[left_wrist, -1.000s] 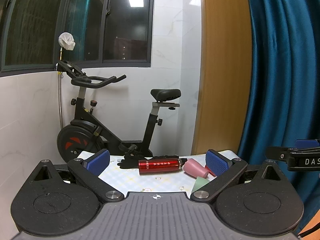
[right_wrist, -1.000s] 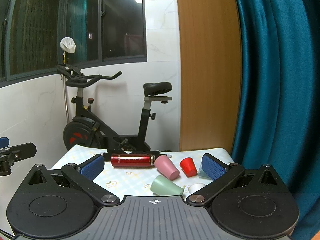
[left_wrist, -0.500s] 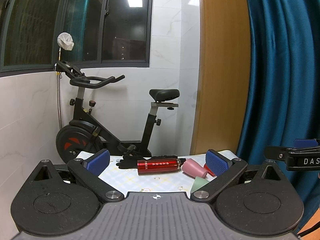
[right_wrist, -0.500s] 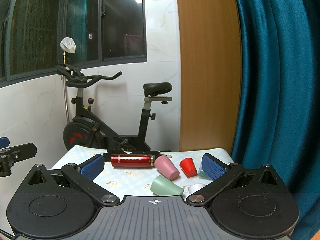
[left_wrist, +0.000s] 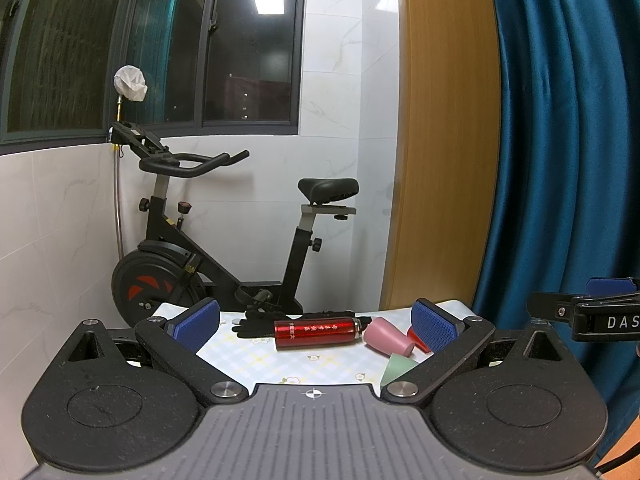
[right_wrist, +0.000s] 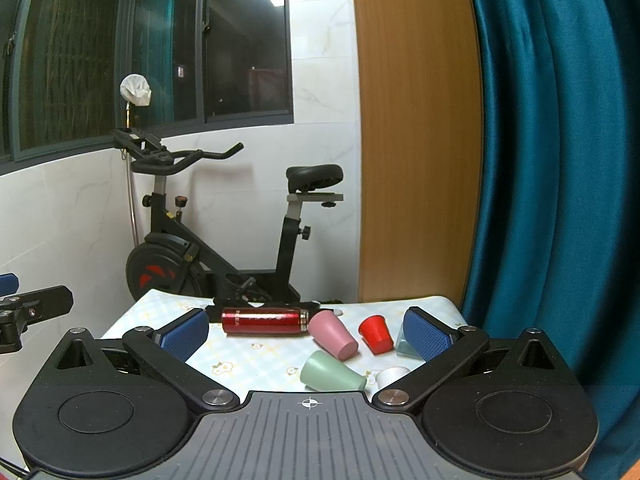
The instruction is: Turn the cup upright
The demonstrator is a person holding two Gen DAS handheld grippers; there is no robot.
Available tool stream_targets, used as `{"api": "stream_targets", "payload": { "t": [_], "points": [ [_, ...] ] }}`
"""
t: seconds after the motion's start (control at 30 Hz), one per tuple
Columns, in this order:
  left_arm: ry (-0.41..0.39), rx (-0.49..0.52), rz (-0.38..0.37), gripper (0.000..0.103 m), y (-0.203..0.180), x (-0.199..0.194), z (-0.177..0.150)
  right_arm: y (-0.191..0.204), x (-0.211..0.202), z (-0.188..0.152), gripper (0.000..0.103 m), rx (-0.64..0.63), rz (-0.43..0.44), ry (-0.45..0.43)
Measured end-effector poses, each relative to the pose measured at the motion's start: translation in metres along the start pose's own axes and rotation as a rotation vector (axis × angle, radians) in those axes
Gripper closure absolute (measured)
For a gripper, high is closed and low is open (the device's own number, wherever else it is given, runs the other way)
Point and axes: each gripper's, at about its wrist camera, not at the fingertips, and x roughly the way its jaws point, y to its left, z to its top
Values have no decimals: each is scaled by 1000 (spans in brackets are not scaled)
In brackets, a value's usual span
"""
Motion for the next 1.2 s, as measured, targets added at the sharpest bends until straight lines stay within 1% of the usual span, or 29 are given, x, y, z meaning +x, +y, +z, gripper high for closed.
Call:
{"api": "stream_targets", "payload": {
  "t": [0.6, 0.83, 0.93, 1.07, 1.13, 1.2],
  "points": [
    [0, 0, -2, 0, -1, 1, 0, 0, 0, 0, 0, 1, 0, 1],
    [6, -9, 4, 0, -2, 6, -4, -5, 4, -3, 0, 10, 0, 14],
    [10, -23, 2, 0, 3, 11, -7, -13, 13, -7, 0, 26, 16, 28],
    [52, -56, -11, 1, 8, 35, -16, -28, 35, -14, 0, 46, 46, 61],
    [66, -68, -9, 1, 10, 49, -23, -43, 52, -20, 0, 73, 40, 92],
    [68, -72, 12, 1, 11, 63, -30, -60, 67, -29, 0, 99, 28, 106]
  ]
}}
